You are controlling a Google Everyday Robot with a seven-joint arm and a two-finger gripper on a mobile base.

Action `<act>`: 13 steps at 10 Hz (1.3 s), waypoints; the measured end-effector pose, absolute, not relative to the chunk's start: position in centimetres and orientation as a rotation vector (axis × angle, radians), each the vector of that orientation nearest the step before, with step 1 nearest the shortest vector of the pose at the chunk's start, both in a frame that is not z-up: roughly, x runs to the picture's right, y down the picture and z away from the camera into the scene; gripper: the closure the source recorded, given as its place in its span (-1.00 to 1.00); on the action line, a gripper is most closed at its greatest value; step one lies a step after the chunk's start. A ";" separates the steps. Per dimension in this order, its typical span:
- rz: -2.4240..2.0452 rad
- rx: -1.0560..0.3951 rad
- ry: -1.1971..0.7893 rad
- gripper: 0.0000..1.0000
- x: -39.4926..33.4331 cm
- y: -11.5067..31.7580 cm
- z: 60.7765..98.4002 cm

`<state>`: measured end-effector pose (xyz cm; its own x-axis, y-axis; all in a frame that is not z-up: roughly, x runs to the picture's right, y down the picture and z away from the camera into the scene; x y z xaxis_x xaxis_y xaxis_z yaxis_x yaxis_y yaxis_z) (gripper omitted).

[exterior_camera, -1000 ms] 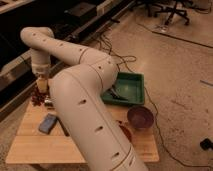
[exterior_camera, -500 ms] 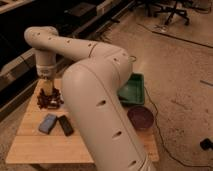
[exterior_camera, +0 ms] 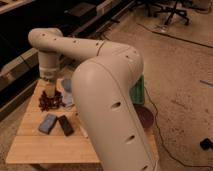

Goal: Place grapes in purple bowl

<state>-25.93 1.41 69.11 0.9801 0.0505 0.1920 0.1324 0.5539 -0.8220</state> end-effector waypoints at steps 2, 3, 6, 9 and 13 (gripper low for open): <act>-0.045 -0.986 -0.198 1.00 -25.7 1.3 69.3; -0.041 -0.990 -0.186 1.00 -25.7 1.3 69.5; 0.067 -0.981 -0.069 1.00 -22.6 0.7 69.5; 0.156 -0.943 0.017 1.00 -17.2 2.5 66.7; 0.278 -0.909 0.074 1.00 -9.9 6.4 62.8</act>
<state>-9.88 6.38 62.84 0.9617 0.2067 -0.1799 -0.2686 0.5816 -0.7678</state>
